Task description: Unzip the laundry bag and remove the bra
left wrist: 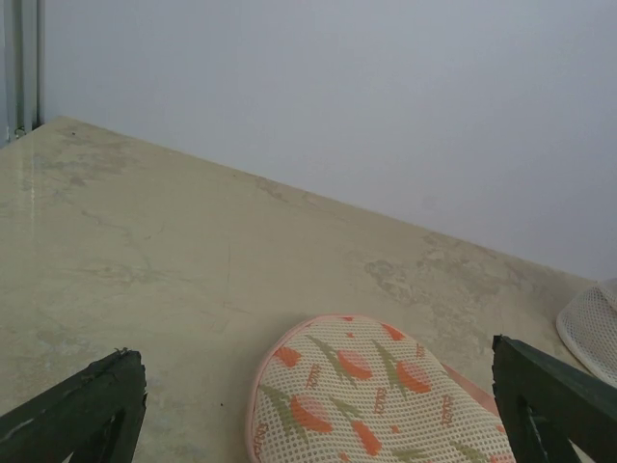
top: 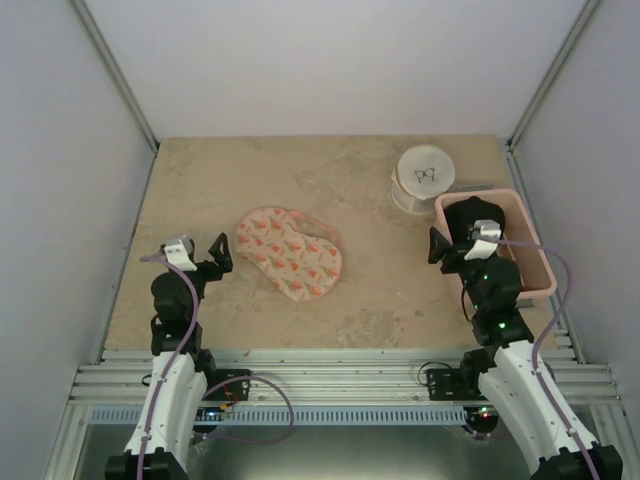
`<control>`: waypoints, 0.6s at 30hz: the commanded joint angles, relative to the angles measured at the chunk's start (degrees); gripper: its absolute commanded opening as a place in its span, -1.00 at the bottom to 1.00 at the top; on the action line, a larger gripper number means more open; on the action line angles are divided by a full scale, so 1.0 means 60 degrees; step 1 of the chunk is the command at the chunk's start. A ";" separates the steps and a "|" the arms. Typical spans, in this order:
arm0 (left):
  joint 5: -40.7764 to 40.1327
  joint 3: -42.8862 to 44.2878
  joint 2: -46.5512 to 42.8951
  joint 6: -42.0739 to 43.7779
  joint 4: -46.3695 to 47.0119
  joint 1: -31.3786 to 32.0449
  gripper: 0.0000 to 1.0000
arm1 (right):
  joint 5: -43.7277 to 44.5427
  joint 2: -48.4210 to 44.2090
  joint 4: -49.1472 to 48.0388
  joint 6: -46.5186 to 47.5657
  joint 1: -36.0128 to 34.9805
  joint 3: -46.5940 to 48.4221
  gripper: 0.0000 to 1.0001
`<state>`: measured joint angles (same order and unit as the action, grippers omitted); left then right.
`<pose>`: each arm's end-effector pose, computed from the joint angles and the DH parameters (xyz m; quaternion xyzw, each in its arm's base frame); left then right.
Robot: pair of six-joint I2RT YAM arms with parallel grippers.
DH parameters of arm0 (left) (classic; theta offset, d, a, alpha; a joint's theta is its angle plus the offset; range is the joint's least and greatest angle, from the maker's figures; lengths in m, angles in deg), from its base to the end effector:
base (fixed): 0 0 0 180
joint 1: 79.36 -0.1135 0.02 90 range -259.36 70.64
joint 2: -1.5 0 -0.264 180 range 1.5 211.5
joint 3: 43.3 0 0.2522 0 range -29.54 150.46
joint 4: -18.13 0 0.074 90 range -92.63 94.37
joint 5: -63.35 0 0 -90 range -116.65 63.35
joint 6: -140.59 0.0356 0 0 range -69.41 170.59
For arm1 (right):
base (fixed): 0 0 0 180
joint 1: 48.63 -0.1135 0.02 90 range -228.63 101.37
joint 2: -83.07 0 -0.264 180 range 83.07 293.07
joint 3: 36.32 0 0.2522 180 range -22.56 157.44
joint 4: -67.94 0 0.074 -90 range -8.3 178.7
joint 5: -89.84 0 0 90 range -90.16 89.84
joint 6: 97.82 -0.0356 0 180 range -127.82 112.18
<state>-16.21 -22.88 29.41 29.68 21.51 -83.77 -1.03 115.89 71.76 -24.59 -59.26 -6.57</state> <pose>0.1456 0.0048 0.1964 -0.0993 0.7248 -0.1633 0.6619 0.1560 0.0298 0.2299 0.0350 0.7475 0.1626 0.6431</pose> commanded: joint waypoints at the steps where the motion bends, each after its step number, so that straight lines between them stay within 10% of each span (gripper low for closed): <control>1: 0.0150 -0.0099 -0.0036 -0.0075 0.0407 -0.0047 0.98 | 0.0340 -0.0378 -0.0314 -0.0307 0.0044 -0.0053 0.95; 13: 0.2314 0.0402 -0.0337 0.0553 0.0948 -0.0045 0.98 | -0.5644 0.1645 -0.0523 -0.0039 -0.0265 0.2817 0.94; 18: 0.4591 0.1814 0.0253 0.2365 -0.0251 0.0005 0.98 | -0.4745 0.4044 0.1673 0.0696 -0.2714 0.4841 0.79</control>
<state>-1.85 -19.01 28.86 34.40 22.76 -83.77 -28.50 131.52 71.24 -23.72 -66.22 15.42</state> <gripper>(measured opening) 0.990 0.918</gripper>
